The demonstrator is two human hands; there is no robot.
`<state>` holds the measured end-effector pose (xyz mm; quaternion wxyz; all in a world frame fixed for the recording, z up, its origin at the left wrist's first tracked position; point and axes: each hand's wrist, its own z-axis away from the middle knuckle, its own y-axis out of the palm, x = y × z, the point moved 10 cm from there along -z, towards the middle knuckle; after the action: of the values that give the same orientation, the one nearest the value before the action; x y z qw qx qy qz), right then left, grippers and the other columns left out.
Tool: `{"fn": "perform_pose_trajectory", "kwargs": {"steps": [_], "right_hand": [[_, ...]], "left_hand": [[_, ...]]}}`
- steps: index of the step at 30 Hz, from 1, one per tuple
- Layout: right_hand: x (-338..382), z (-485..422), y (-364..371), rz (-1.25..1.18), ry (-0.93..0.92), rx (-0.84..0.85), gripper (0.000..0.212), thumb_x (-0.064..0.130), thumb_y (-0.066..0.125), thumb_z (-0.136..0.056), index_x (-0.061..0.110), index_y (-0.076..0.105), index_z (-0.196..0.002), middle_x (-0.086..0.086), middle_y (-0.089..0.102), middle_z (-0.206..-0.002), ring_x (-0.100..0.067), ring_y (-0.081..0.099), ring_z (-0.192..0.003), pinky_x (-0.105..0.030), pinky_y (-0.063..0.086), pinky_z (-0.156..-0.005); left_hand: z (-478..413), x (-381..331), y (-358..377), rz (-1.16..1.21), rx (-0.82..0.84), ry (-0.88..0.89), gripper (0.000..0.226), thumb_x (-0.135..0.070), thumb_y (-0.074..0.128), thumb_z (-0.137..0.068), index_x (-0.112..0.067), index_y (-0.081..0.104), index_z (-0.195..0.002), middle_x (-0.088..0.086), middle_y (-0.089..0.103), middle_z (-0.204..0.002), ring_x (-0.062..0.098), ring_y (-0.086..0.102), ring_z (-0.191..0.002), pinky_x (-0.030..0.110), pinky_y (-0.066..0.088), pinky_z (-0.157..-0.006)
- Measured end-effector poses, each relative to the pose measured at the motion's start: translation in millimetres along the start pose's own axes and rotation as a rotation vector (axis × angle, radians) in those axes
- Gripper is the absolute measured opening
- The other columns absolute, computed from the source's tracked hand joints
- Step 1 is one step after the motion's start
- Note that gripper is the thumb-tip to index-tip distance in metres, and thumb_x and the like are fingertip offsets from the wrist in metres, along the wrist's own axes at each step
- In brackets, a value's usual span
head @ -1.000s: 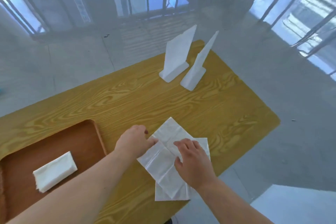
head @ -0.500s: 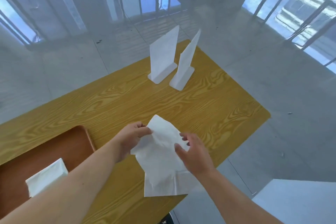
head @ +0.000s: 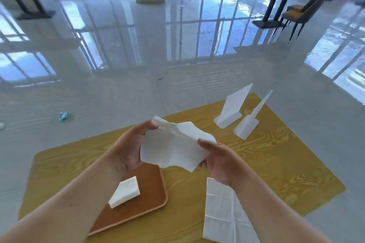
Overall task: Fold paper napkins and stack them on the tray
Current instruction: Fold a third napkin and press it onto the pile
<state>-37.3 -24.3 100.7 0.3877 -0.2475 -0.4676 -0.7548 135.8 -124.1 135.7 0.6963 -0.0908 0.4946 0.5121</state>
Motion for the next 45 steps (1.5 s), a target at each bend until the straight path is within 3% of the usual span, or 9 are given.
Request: {"fn": "perform_pose_trajectory", "kwargs": {"steps": [7, 16, 23, 27, 33, 36, 40, 43, 45], "right_hand": [[21.3, -36.3, 88.5, 0.254, 0.017, 0.023, 0.036, 0.010, 0.074, -0.086, 0.009, 0.075, -0.122, -0.016, 0.077, -0.115, -0.029, 0.074, -0.098, -0.047, 0.058, -0.086], [14.2, -47.3, 142.1, 0.349, 0.083, 0.088, 0.030, 0.001, 0.060, -0.099, 0.010, 0.069, -0.125, -0.012, 0.080, -0.107, -0.026, 0.077, -0.092, -0.037, 0.063, -0.070], [19.3, -42.8, 161.8, 0.601, -0.020, 0.200, 0.047, -0.016, 0.044, -0.092, 0.007, 0.083, -0.102, -0.012, 0.080, -0.114, -0.026, 0.073, -0.105, -0.037, 0.058, -0.091], [19.1, -39.3, 157.6, 0.695, -0.022, 0.210, 0.040, 0.011, 0.051, -0.078, 0.006, 0.084, -0.102, -0.011, 0.078, -0.116, -0.025, 0.070, -0.109, -0.037, 0.059, -0.093], [12.9, -38.6, 156.5, 0.712, -0.012, 0.185, 0.048, 0.023, 0.080, -0.079, 0.015, 0.062, -0.123, -0.009, 0.073, -0.100, -0.020, 0.072, -0.090, -0.033, 0.056, -0.079], [-0.6, -39.2, 165.6, 0.838, 0.002, 0.193, 0.068, 0.020, 0.085, -0.084, 0.024, 0.046, -0.140, -0.014, 0.077, -0.114, -0.027, 0.076, -0.103, -0.040, 0.058, -0.087], [-9.4, -43.5, 175.6, 0.918, -0.049, 0.125, 0.055, 0.008, 0.075, -0.088, 0.025, 0.059, -0.137, -0.011, 0.080, -0.109, -0.026, 0.076, -0.100, -0.050, 0.060, -0.094], [-11.3, -46.3, 176.0, 0.646, -0.034, 0.093, 0.064, -0.001, 0.073, -0.089, 0.023, 0.051, -0.145, -0.019, 0.078, -0.113, -0.033, 0.075, -0.106, -0.053, 0.057, -0.098], [-13.9, -46.6, 181.2, 0.439, -0.013, 0.132, 0.071, -0.006, 0.070, -0.090, 0.020, 0.043, -0.150, -0.021, 0.076, -0.118, -0.034, 0.073, -0.106, -0.049, 0.058, -0.094]], "left_hand": [[56.9, -48.7, -93.5, -0.128, -0.220, 0.178, 0.016, -0.022, 0.070, -0.092, -0.010, 0.071, -0.103, 0.013, 0.071, -0.093, 0.025, 0.070, -0.079, 0.038, 0.059, -0.067], [86.3, -49.2, -160.6, -0.180, -0.316, 0.162, 0.015, -0.018, 0.063, -0.102, -0.015, 0.076, -0.108, 0.006, 0.078, -0.093, 0.017, 0.075, -0.078, 0.029, 0.059, -0.059], [93.2, -56.9, -168.8, -0.257, -0.360, 0.217, 0.034, -0.007, 0.043, -0.099, 0.000, 0.074, -0.109, 0.019, 0.078, -0.114, 0.033, 0.074, -0.103, 0.054, 0.055, -0.098], [95.1, -73.1, -162.1, -0.317, -0.339, 0.306, 0.029, -0.035, 0.058, -0.089, -0.016, 0.080, -0.093, 0.001, 0.078, -0.093, 0.022, 0.072, -0.092, 0.041, 0.056, -0.086], [86.8, -92.3, -138.2, -0.505, -0.311, 0.404, 0.029, -0.005, 0.069, -0.094, -0.033, 0.076, -0.088, -0.010, 0.068, -0.076, 0.016, 0.062, -0.076, 0.031, 0.051, -0.069], [85.9, -101.7, -120.7, -0.547, -0.243, 0.412, 0.023, -0.017, 0.071, -0.087, -0.035, 0.072, -0.101, -0.008, 0.070, -0.078, 0.015, 0.067, -0.075, 0.035, 0.056, -0.068], [84.4, -117.5, -123.6, -0.707, -0.386, 0.477, 0.035, -0.019, 0.072, -0.086, -0.041, 0.063, -0.112, -0.004, 0.068, -0.100, 0.022, 0.067, -0.091, 0.042, 0.055, -0.079], [93.4, -119.8, -138.7, -0.921, -0.619, 0.529, 0.053, -0.030, 0.079, -0.086, -0.029, 0.054, -0.133, -0.005, 0.052, -0.129, 0.021, 0.055, -0.118, 0.040, 0.046, -0.100], [95.7, -105.6, -136.5, -0.974, -0.553, 0.502, 0.066, -0.054, 0.077, -0.080, -0.032, 0.052, -0.137, -0.010, 0.047, -0.135, 0.012, 0.045, -0.128, 0.038, 0.037, -0.109]]}}
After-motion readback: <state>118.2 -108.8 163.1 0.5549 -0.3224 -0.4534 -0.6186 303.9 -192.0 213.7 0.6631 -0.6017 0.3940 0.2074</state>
